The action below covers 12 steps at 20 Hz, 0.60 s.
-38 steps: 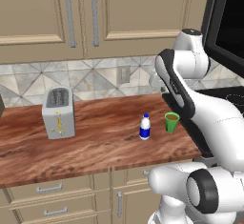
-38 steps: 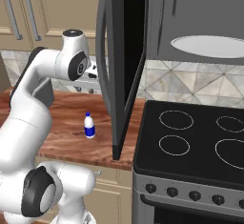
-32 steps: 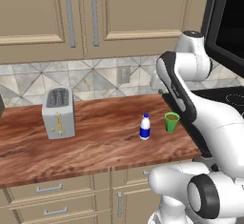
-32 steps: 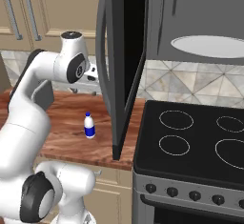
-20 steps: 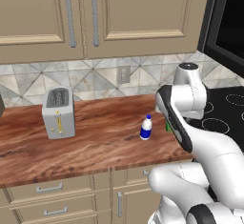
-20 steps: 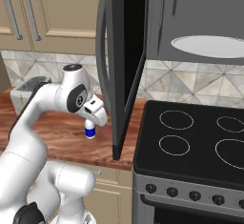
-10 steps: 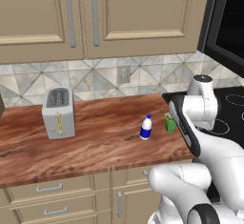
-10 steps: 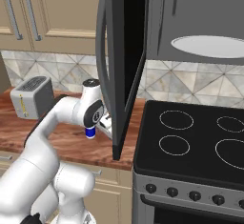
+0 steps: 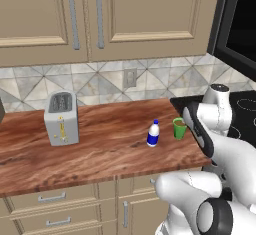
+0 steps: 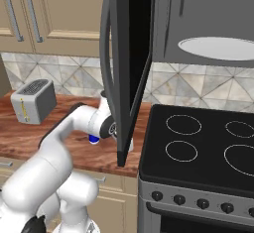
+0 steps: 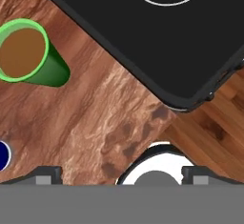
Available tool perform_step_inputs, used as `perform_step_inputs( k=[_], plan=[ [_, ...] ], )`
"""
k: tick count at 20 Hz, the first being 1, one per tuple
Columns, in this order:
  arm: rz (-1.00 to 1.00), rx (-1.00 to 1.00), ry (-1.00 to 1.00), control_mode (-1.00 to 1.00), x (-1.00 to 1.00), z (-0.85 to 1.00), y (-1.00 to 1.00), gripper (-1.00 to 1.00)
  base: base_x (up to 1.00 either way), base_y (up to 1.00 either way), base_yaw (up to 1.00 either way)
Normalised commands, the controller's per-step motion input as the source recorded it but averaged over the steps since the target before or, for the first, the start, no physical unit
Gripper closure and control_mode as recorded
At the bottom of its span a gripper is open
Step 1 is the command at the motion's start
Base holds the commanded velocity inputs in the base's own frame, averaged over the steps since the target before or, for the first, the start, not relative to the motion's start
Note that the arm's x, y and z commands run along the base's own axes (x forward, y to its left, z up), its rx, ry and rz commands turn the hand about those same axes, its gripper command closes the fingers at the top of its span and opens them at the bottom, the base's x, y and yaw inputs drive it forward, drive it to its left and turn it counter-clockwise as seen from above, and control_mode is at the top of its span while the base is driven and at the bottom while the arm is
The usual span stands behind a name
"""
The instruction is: Place the microwavable item in the microwave. Then, close the microwave door and press the start button.
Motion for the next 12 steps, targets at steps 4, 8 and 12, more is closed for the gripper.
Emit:
perform_step_inputs(
  k=[4,8,12],
  plan=[
    [-0.09,0.0,0.0,-1.0,0.23,-0.21,-0.01,-1.0,0.0,0.0,0.0],
    [-0.09,0.01,0.0,-1.0,0.16,-0.04,-0.05,-1.0,0.0,0.0,0.0],
    [-0.08,0.03,0.0,-1.0,0.22,0.0,-0.03,-1.0,0.0,0.0,0.0]
  ],
)
